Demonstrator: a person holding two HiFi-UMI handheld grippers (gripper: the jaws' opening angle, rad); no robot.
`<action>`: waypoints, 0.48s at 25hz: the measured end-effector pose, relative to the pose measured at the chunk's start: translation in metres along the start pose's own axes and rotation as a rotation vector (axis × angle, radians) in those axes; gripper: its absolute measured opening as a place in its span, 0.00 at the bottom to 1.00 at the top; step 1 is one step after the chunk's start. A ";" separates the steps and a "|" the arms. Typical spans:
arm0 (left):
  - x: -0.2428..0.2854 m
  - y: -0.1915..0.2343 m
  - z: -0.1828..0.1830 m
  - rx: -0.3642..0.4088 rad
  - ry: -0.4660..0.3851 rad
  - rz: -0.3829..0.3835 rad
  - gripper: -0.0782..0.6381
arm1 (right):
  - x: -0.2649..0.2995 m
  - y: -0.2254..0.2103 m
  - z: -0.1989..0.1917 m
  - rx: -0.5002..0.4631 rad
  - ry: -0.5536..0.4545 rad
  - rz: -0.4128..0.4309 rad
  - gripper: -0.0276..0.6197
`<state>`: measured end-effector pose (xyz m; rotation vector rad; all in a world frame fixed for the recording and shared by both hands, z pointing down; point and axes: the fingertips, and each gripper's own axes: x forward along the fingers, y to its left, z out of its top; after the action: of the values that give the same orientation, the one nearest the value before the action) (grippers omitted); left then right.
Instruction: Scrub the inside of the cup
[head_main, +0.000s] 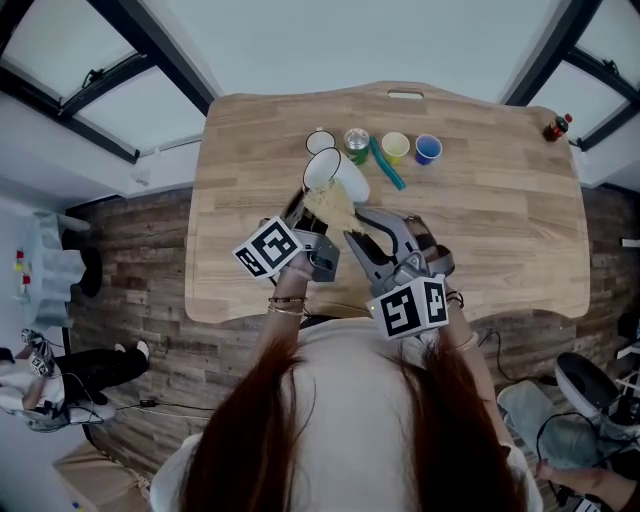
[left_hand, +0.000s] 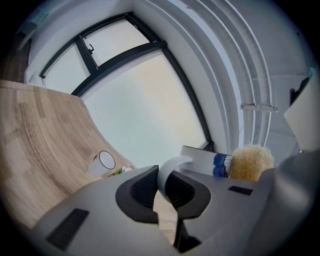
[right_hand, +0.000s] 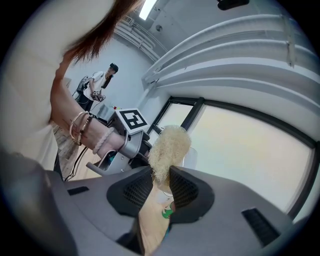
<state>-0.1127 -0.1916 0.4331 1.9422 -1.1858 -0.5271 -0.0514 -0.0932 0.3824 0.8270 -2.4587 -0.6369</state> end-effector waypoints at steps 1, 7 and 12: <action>0.000 -0.001 0.001 0.001 -0.003 -0.006 0.15 | 0.000 0.000 0.000 0.008 -0.005 0.002 0.21; -0.001 -0.004 0.005 0.009 -0.016 -0.053 0.15 | -0.004 -0.007 0.005 0.103 -0.054 0.027 0.22; -0.001 -0.008 0.005 0.021 -0.019 -0.082 0.15 | -0.009 -0.014 0.005 0.167 -0.083 0.042 0.22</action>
<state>-0.1117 -0.1904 0.4235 2.0145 -1.1308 -0.5796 -0.0419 -0.0959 0.3685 0.8242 -2.6253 -0.4638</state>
